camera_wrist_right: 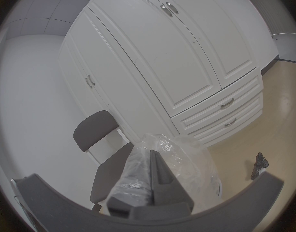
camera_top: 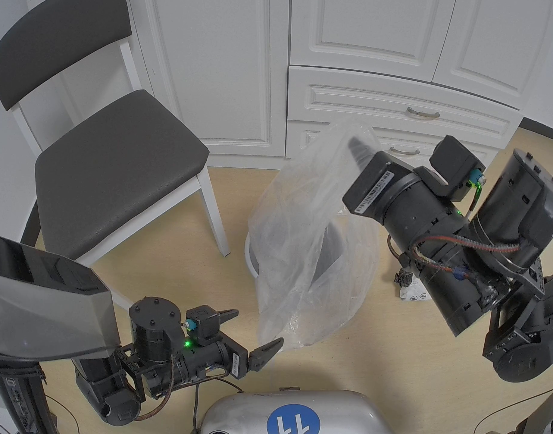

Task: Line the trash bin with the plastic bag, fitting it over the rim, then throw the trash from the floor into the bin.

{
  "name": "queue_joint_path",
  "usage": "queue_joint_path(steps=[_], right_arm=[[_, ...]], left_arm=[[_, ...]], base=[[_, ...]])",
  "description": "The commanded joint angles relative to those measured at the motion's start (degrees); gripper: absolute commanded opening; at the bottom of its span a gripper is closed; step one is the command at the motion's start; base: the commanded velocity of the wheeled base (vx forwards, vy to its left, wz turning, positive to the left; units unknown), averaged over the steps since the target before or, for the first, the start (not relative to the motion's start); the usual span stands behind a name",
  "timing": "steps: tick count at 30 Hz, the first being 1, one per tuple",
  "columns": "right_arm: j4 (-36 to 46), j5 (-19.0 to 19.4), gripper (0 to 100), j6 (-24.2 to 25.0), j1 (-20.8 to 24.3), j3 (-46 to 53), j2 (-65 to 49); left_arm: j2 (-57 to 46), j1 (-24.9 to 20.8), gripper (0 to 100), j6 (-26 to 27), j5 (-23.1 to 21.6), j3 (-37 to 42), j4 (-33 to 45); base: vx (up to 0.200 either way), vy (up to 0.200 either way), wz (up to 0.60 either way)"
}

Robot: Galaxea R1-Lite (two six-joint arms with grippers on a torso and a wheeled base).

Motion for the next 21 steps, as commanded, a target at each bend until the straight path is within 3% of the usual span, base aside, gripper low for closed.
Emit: queue_joint_path(steps=[1, 6, 15, 21], right_arm=[[-0.01, -0.53, 0, 0.07, 0.0, -1.25, 1.12], [-0.01, -1.06, 0, 0.34, 0.0, -1.87, 1.12], [-0.01, -1.76, 0, 0.34, 0.0, -2.31, 1.56], [-0.01, -1.85, 0, 0.34, 0.0, -2.39, 1.47]], left_arm=[[-0.12, -2.19, 100, 0.03, 0.25, 0.32, 0.01], [2.96, -2.89, 100, 0.03, 1.75, -1.0, 0.01], [5.94, -8.52, 100, 1.43, 14.84, -2.76, 0.01], [6.91, -8.17, 100, 4.25, 16.51, -3.29, 0.01]], base=[[0.0, 0.0, 0.0], [0.0, 0.0, 0.0], [0.0, 0.0, 0.0], [0.0, 0.0, 0.0]])
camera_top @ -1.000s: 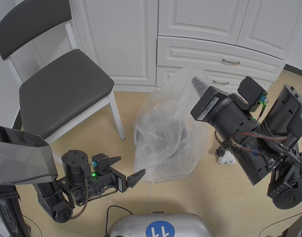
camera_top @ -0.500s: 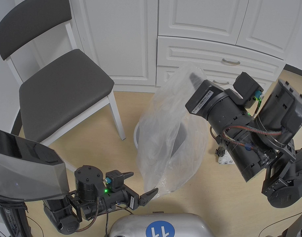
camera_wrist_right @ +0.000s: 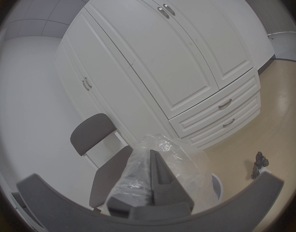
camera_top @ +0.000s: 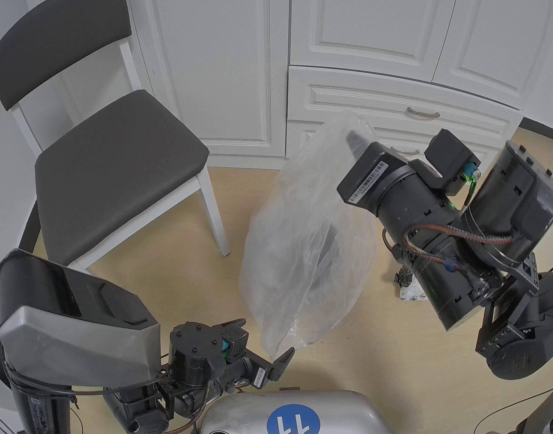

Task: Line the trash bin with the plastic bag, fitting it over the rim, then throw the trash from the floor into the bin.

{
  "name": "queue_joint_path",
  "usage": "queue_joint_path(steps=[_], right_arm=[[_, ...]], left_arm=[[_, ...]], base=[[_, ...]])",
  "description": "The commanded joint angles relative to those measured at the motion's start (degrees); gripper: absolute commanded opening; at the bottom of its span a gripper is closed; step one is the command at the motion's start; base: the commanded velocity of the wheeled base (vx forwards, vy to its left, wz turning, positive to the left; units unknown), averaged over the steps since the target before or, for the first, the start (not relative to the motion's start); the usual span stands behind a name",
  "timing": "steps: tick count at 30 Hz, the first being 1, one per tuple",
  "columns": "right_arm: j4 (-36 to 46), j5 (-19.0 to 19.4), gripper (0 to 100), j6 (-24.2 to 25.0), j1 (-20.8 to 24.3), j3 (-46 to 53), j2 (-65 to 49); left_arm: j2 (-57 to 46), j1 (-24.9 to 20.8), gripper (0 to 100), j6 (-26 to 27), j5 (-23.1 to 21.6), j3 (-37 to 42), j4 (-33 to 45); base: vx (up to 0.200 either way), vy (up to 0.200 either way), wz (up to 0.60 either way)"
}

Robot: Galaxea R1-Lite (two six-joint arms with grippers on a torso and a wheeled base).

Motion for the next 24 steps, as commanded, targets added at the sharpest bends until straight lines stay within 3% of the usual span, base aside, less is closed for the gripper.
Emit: queue_joint_path(steps=[1, 9, 15, 20, 24], right_arm=[[0.07, -1.25, 0, 0.01, -0.16, -0.96, 0.03], [0.34, -2.31, 0, -0.26, -0.69, -1.57, -0.41], [0.43, -3.19, 0, -0.69, -0.69, -1.57, -0.14], [0.43, -3.54, 0, -0.78, -0.34, -1.57, 0.3], [0.43, -3.63, 0, -0.78, -0.08, -1.57, 0.65]], left_arm=[[1.24, 0.73, 100, 0.25, 1.75, -1.09, -0.02], [0.54, 7.59, 100, 5.0, 3.42, -2.23, -0.1], [-2.01, 16.82, 100, 5.0, 1.92, -5.92, -0.02], [-3.24, 17.17, 100, 3.68, -1.33, -5.92, -0.02], [-1.3, 13.74, 100, -4.85, -1.33, -9.53, -0.02]], base=[[0.0, 0.0, 0.0], [0.0, 0.0, 0.0], [0.0, 0.0, 0.0], [0.0, 0.0, 0.0], [0.0, 0.0, 0.0]])
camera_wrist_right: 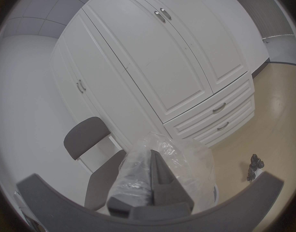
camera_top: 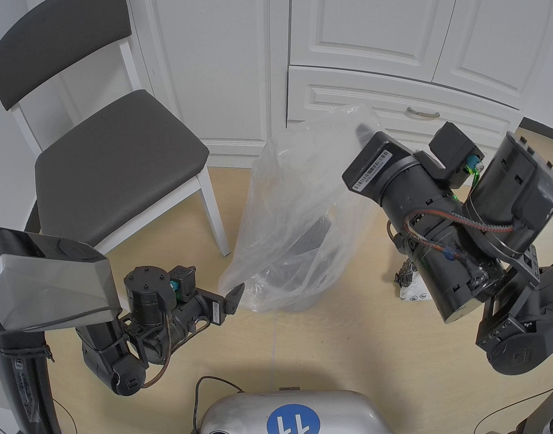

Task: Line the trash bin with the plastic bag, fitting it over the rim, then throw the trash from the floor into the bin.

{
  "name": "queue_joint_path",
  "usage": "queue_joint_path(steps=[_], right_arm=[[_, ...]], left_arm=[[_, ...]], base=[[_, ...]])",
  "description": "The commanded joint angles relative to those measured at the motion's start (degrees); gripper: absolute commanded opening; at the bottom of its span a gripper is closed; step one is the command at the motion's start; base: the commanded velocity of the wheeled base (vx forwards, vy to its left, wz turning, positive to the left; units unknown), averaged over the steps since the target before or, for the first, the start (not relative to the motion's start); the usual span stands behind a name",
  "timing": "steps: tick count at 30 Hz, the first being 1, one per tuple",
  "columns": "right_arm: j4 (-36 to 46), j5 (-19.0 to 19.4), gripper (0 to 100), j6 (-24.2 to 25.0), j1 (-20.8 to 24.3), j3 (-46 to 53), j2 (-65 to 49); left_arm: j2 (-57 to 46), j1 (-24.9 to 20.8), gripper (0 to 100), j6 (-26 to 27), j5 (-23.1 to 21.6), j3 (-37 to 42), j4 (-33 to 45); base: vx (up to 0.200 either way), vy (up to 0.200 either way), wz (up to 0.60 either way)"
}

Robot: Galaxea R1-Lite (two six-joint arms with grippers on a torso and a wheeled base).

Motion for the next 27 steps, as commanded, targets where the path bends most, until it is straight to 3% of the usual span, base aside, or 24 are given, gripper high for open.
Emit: queue_joint_path(steps=[1, 8, 12, 15, 19, 27], right_arm=[[-0.01, -0.14, 0, -0.03, 0.3, 0.0, 0.5], [-0.01, -0.14, 0, -0.03, 0.13, 0.0, -0.03], [-0.01, -0.23, 0, -0.11, -0.31, -0.35, -0.29], [-0.01, -1.28, 0, -0.11, -0.4, -1.05, -0.2], [-0.01, -1.9, 0, -0.29, -0.4, -1.58, -0.2], [0.34, -1.99, 0, -0.11, -0.05, -1.58, -0.03]], left_arm=[[2.02, -3.06, 100, -7.09, 0.35, -4.37, -0.04], [6.68, -3.06, 100, -8.24, 1.58, -6.3, -0.04], [6.77, -2.1, 100, -8.15, 0.26, -4.55, 0.05], [6.68, -1.66, 100, -8.41, -3.17, -3.23, -0.04], [6.95, -0.78, 100, -8.5, -3.26, -4.2, -0.04], [7.12, 4.23, 100, -12.02, -2.9, -11.58, -0.04]], base=[[0.0, 0.0, 0.0], [0.0, 0.0, 0.0], [0.0, 0.0, 0.0], [0.0, 0.0, 0.0], [0.0, 0.0, 0.0], [0.0, 0.0, 0.0]])
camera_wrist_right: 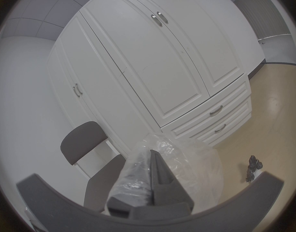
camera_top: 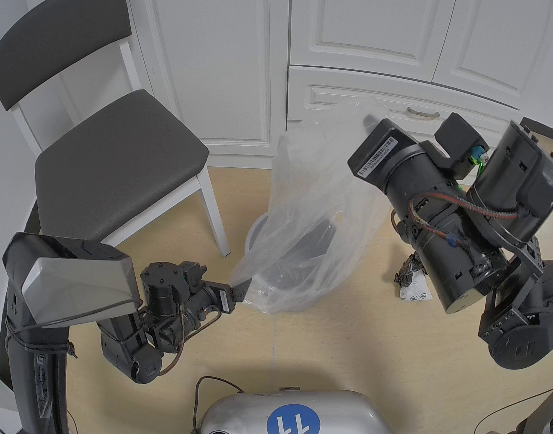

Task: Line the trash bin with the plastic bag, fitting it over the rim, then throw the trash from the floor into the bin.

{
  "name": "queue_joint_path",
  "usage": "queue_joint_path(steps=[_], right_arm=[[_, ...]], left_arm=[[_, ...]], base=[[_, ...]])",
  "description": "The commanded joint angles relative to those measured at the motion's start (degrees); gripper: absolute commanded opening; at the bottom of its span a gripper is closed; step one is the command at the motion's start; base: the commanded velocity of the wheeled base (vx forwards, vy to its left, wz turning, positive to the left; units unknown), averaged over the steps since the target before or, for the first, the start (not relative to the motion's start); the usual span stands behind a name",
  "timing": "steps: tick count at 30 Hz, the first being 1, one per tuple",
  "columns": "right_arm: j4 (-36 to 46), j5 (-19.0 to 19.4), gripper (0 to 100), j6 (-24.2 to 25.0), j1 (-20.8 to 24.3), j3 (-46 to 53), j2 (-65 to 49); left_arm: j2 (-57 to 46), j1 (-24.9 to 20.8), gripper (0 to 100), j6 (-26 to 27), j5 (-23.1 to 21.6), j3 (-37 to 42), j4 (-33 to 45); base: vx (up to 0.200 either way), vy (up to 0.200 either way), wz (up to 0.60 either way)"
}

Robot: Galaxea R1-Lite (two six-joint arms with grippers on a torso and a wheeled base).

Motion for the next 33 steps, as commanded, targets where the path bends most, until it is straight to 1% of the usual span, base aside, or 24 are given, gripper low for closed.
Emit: queue_joint_path(steps=[1, 3, 6, 7, 9, 12, 13, 16, 33], right_arm=[[0.18, -0.1, 0, -0.12, 0.45, 0.13, 0.08], [0.18, -0.1, 0, -0.12, 0.63, 0.13, 0.08], [0.18, -0.1, 0, -0.12, 0.72, 0.13, 0.26], [0.18, -0.1, 0, -0.12, 0.72, 0.04, 0.35], [0.09, -0.36, 0, -0.12, 0.72, 0.04, 0.35], [0.09, -1.07, 0, -0.12, 0.72, -0.14, 0.35], [0.09, -1.15, 0, -0.3, 0.72, -0.14, 0.26], [0.0, -1.15, 0, -0.38, 0.63, -0.14, 0.26], [0.0, -1.15, 0, -0.38, 0.98, 0.04, 0.52]], left_arm=[[-0.14, 2.74, 100, -3.48, 0.26, -4.39, 0.01], [-0.31, 3.01, 100, -5.33, 0.26, -5.53, 0.01], [-0.05, 2.3, 100, -9.99, 1.22, -6.67, 0.01], [0.04, 2.22, 100, -10.34, 1.31, -6.76, 0.01], [1.18, 0.72, 100, -12.8, 2.19, -8.26, 0.01], [2.41, 0.37, 100, -14.29, 3.16, -9.22, 0.01], [3.47, 0.19, 100, -15.88, 3.42, -9.93, 0.01], [4.52, 0.02, 100, -18.07, 3.42, -10.37, 0.01], [4.52, -0.77, 100, -18.25, 3.42, -10.28, -0.08]], base=[[0.0, 0.0, 0.0], [0.0, 0.0, 0.0], [0.0, 0.0, 0.0], [0.0, 0.0, 0.0], [0.0, 0.0, 0.0], [0.0, 0.0, 0.0], [0.0, 0.0, 0.0], [0.0, 0.0, 0.0], [0.0, 0.0, 0.0]])
